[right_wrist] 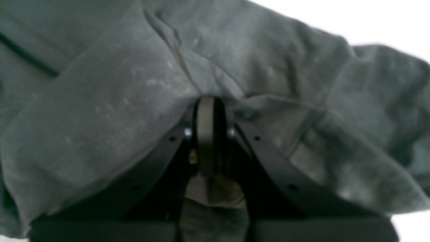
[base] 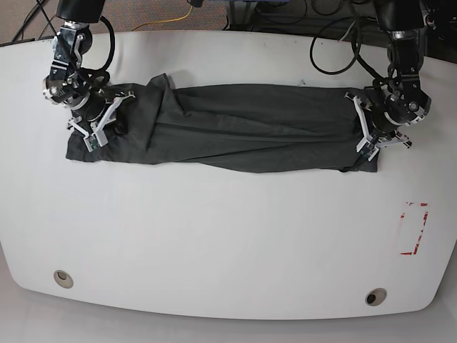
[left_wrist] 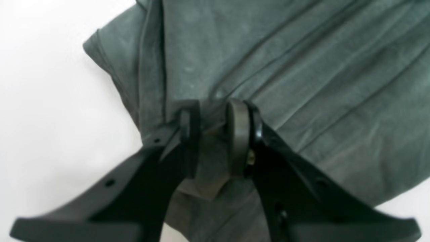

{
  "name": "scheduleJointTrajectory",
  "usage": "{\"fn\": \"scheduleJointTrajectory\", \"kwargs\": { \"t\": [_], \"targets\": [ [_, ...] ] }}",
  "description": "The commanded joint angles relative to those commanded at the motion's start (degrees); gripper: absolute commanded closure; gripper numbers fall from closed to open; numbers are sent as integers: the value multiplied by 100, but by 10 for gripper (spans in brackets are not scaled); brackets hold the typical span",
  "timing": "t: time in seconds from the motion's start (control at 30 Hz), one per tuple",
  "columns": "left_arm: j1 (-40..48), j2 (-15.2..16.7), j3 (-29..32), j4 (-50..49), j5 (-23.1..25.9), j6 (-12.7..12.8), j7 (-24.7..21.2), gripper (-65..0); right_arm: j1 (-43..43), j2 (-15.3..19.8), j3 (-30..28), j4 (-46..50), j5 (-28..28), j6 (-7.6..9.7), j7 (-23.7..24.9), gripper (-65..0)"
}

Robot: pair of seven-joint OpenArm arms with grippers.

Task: Layout the t-shirt on the table in an organized manner, then fold the t-shirt properly
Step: 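Pull the strip end with the right gripper away from the left gripper, then release the left gripper and move it inward along the strip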

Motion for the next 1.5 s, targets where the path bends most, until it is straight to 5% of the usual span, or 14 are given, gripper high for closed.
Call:
{"fn": "scheduleJointTrajectory", "kwargs": {
  "t": [0.2,0.4,0.47,0.7,0.97,1.5],
  "targets": [
    [0,0,-193,730,0,0,123,-168,53,0,35,18,-18,0,-18,-40],
    [-211,26,-765,1257,-176,0,791,-465,202,9,35,18,-26,0,-26,-40],
    [-246,35,-1011,1336,-545,0,932,-507,202,9,35,18,-26,0,-26,-40],
    [-290,18,-1758,1064,-1881,0,1389,-501,229,9,0,0,-26,0,-26,-40],
    [-448,26,-2198,70,-2848,0,1697,-503,237,-26,-9,0,-26,0,-26,-40],
    [-589,220,-2013,-1204,-3068,0,1670,-500,237,-26,-9,0,9,0,-26,-40]
  ]
}}
